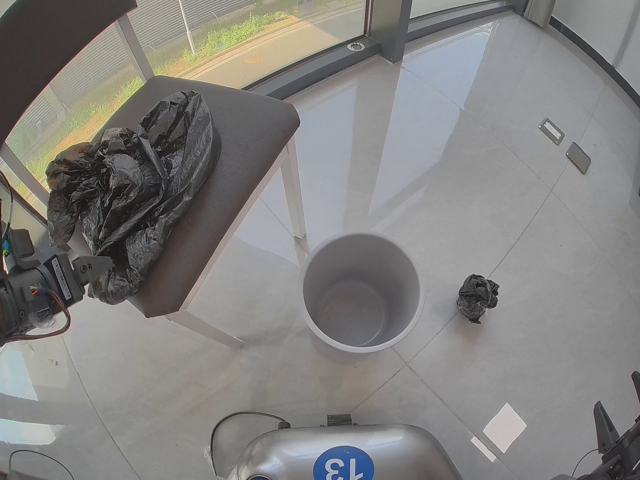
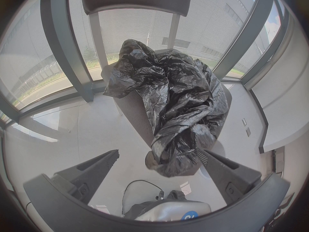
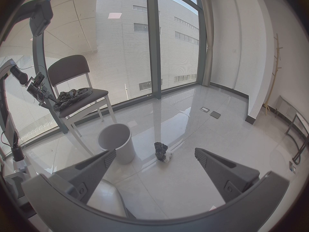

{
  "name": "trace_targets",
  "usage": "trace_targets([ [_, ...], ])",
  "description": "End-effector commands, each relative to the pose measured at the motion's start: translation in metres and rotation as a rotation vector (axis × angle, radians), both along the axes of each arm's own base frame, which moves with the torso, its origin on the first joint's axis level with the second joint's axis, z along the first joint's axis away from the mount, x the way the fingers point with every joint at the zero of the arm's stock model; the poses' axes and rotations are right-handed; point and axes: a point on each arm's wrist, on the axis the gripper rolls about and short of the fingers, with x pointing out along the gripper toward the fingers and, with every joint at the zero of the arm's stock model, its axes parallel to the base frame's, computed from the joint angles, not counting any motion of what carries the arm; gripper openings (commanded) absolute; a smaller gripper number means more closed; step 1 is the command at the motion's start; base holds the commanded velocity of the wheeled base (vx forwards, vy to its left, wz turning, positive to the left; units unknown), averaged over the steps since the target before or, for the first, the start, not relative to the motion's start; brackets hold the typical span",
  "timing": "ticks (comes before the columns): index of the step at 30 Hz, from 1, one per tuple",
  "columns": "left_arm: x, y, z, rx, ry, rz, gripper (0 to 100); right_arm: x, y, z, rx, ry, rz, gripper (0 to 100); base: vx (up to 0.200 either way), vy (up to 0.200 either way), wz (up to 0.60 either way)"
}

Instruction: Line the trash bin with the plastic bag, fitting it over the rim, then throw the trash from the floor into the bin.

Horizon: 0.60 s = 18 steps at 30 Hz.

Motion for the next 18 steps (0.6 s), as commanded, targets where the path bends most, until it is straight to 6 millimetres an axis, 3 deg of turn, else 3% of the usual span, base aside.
trace_targets([
  [1,0.02,-0.003,-0.014,0.008,0.061,0.006,100,0.0,0.0,-0.005,-0.002,0.0,0.0,100,0.0,0.0,0.0],
  [7,0.033,-0.004,-0.012,0.001,0.021,0.016,100,0.0,0.0,-0.005,-0.002,0.002,0.0,100,0.0,0.0,0.0],
  [17,0.027,-0.003,-0.012,-0.006,0.009,0.017,100,0.0,0.0,-0.005,-0.001,0.002,0.0,100,0.0,0.0,0.0],
  [18,0.027,-0.003,-0.012,-0.006,0.009,0.017,0,0.0,0.0,-0.005,-0.001,0.002,0.0,100,0.0,0.0,0.0],
])
